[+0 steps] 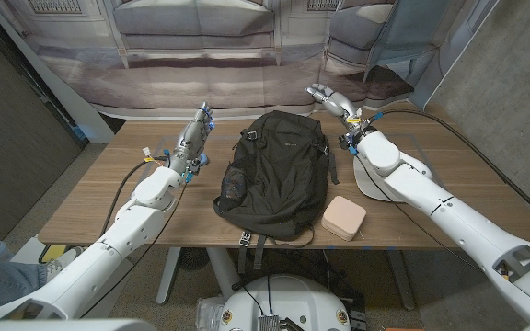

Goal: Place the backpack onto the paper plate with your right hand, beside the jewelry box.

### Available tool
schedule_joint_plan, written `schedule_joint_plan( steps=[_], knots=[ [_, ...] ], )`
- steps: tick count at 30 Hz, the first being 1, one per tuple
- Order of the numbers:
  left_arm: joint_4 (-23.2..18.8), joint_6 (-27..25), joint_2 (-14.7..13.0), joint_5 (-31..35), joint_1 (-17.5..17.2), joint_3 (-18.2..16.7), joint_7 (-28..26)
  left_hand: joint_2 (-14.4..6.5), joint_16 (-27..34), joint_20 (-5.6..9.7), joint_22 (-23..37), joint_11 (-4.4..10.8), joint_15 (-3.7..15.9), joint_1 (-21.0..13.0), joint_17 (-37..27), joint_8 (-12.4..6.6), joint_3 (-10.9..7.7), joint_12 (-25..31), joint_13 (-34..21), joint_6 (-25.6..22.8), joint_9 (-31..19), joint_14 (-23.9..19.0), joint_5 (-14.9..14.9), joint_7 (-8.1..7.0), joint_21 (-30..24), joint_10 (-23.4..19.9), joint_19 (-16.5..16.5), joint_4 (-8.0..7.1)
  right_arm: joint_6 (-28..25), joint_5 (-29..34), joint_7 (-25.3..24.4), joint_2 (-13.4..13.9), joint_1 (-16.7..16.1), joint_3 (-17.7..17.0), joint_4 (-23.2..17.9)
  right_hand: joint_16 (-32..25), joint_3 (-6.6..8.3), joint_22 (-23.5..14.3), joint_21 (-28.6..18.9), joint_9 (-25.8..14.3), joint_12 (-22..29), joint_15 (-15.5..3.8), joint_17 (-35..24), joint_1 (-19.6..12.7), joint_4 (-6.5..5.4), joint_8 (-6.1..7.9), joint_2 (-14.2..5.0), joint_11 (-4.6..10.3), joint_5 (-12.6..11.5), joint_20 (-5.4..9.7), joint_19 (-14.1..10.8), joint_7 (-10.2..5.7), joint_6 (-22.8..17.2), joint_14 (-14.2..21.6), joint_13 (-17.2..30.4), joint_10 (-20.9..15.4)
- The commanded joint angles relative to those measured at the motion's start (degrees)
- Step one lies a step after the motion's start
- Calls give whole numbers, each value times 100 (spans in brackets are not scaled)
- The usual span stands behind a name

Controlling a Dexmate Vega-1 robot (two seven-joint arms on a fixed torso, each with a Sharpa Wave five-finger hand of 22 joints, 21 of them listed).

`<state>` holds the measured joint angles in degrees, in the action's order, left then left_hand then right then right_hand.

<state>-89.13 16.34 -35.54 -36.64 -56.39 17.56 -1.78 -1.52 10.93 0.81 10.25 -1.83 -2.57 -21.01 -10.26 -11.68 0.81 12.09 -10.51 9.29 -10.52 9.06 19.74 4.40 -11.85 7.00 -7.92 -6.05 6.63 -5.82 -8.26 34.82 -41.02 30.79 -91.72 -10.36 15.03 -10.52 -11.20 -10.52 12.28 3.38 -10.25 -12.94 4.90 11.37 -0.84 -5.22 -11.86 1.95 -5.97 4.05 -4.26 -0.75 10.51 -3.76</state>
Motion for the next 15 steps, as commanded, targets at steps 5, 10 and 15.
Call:
schedule_joint_plan(
  steps=[5,10,15],
  knots=[
    [-84,-19,-44,14,-76,-27,-27,-10,-12,-46,15,5,0,-71,-26,19,31,-23,-20,-6,-23,20,48,-9,14,-16,8,-1,-46,252,86,-22,179,152,19,-71,-6,-10,-53,-26,-35,-39,-25,-72,58,-46,20,26,26,63,-87,-94,71,136,32,102],
    [-110,3,-45,18,-93,-38,-32,-13,-8,-66,15,15,4,-75,-26,19,36,-23,-20,-11,-23,7,49,-17,13,-18,13,0,-107,379,85,-6,219,195,-30,-93,-2,-8,-74,-28,-59,-9,-20,-110,85,-55,7,68,38,-8,-153,-209,119,240,31,179],
    [-134,8,-51,3,-124,-48,-29,-16,-7,-73,15,22,3,-79,-26,19,41,-24,-20,-13,-24,3,49,-25,15,-20,12,1,-189,442,129,-2,272,227,-58,-108,-2,-7,-87,-31,-61,63,-16,-142,110,-57,1,124,47,-125,-204,-349,156,338,30,206]
  ],
)
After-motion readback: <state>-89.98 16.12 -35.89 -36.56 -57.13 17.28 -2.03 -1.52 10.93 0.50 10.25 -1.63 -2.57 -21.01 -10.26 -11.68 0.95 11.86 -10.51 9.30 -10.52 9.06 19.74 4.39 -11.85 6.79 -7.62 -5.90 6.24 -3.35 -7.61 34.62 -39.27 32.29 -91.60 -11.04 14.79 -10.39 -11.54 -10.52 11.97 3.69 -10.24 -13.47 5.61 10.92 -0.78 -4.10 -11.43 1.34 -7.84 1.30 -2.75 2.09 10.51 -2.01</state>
